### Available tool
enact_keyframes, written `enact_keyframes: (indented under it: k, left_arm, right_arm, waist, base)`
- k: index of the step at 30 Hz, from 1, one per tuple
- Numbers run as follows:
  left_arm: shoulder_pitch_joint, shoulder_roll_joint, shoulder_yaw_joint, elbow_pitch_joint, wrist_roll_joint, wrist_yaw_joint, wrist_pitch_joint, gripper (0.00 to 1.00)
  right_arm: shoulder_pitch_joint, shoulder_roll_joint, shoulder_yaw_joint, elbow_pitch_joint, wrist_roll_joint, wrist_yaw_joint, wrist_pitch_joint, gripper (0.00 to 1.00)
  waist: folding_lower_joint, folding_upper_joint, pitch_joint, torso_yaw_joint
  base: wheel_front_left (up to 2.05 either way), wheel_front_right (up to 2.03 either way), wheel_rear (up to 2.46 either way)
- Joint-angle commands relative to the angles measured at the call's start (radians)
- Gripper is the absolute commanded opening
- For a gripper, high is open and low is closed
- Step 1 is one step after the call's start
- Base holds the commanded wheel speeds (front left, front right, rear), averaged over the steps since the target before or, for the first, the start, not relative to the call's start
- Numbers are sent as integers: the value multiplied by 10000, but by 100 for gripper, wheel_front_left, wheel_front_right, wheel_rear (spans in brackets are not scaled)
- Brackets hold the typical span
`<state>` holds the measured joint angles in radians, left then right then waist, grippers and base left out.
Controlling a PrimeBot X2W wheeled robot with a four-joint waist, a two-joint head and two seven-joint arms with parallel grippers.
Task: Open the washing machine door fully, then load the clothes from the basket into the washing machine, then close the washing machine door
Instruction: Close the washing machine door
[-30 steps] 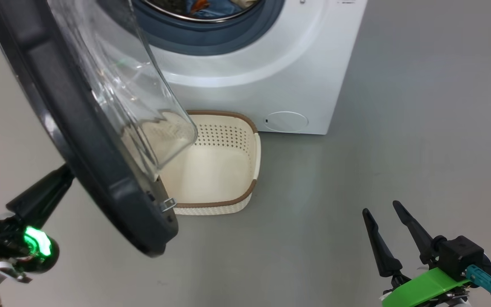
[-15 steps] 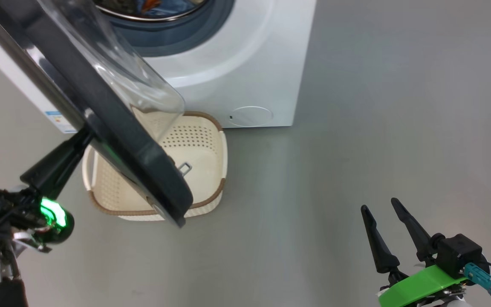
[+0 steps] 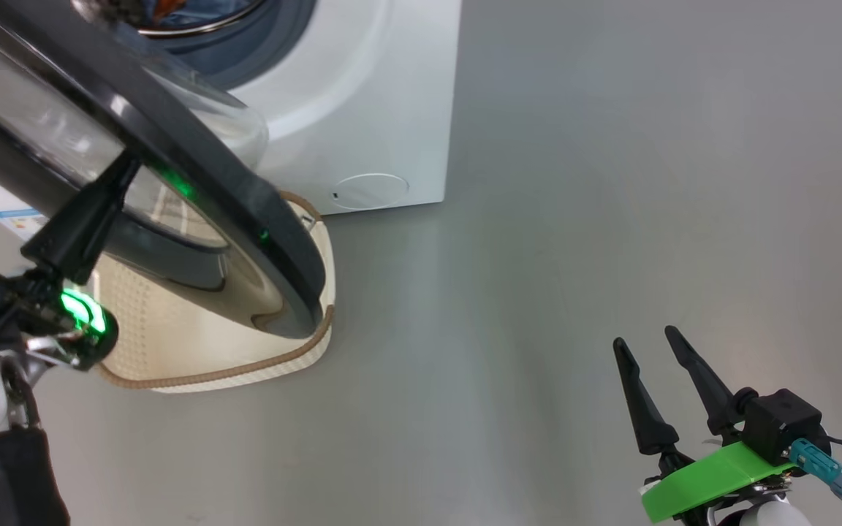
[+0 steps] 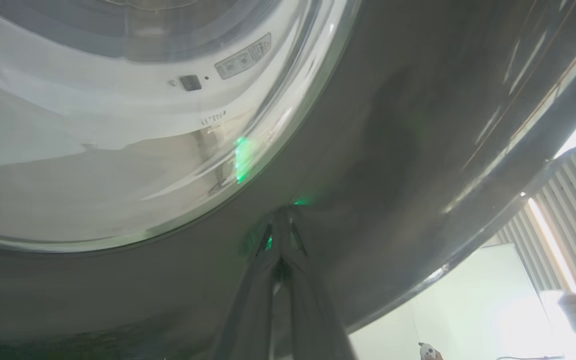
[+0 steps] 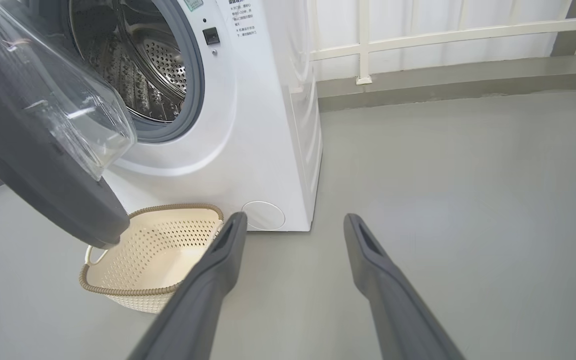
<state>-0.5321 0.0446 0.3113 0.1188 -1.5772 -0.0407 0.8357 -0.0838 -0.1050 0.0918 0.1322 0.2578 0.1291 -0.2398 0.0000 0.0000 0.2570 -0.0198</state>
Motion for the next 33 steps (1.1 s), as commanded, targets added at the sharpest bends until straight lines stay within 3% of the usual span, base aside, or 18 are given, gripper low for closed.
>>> enact_keyframes:
  k: [1,20,33]
  left_arm:
    - [-357,234,254,-130,141,-150,-128,0]
    - [-1356,163,344,1277,690,-836,-1587,0]
    - [-1204,219,227,1320,935,-894,-1798,0]
  right_arm:
    - [-237,-2,282,-168,131,16,-147,100]
    - [-323,25,328,12,205,16,-214,100]
    - [-259,53,160,-6,167,16,-218,100]
  waist:
    - [0,0,72,-195]
    - [0,0,134,-801]
    - [0,0,-58,-462]
  base:
    - [0,0,0]
    - [0,0,0]
    - [0,0,0]
